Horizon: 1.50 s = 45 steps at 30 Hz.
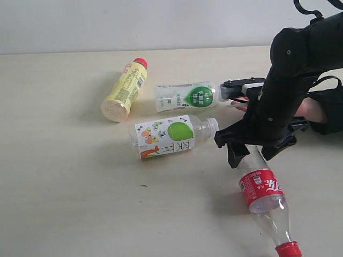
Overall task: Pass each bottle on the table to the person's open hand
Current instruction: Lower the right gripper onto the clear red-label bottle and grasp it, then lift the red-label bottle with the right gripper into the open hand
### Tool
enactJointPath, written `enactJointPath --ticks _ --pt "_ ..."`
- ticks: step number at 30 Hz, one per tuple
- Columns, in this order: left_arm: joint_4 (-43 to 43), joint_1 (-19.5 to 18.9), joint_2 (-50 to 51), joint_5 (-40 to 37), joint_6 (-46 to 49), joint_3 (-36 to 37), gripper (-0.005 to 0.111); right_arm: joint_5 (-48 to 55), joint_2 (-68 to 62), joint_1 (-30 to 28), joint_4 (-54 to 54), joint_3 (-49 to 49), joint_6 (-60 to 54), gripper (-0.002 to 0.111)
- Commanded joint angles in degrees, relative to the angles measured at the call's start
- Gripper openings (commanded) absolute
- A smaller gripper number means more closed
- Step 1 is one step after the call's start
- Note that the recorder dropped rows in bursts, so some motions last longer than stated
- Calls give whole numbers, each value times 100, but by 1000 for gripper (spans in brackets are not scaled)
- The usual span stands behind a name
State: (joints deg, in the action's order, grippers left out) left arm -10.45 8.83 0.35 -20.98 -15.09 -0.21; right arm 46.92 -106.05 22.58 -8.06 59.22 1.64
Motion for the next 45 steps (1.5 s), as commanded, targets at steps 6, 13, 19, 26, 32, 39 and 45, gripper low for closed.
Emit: enactJointPath --ticks 6,13,19,26,32,39,45 --pt "2 27 -35 27 8 21 2 -11 -4 9 -11 -8 5 69" --pt "2 27 -35 27 8 21 2 -11 -4 9 -11 -8 -5 69" --pt "2 27 -35 27 8 21 2 -33 -17 9 -11 -8 -5 69" --pt "2 27 -35 27 8 21 2 8 -228 9 -11 -8 -5 68" --pt "2 27 -35 27 8 21 2 13 -245 9 -11 -8 -5 41" --pt "2 27 -35 27 8 21 2 451 -190 9 -209 -8 8 0" --pt "2 27 -35 27 8 21 2 1333 272 9 -140 180 -10 0"
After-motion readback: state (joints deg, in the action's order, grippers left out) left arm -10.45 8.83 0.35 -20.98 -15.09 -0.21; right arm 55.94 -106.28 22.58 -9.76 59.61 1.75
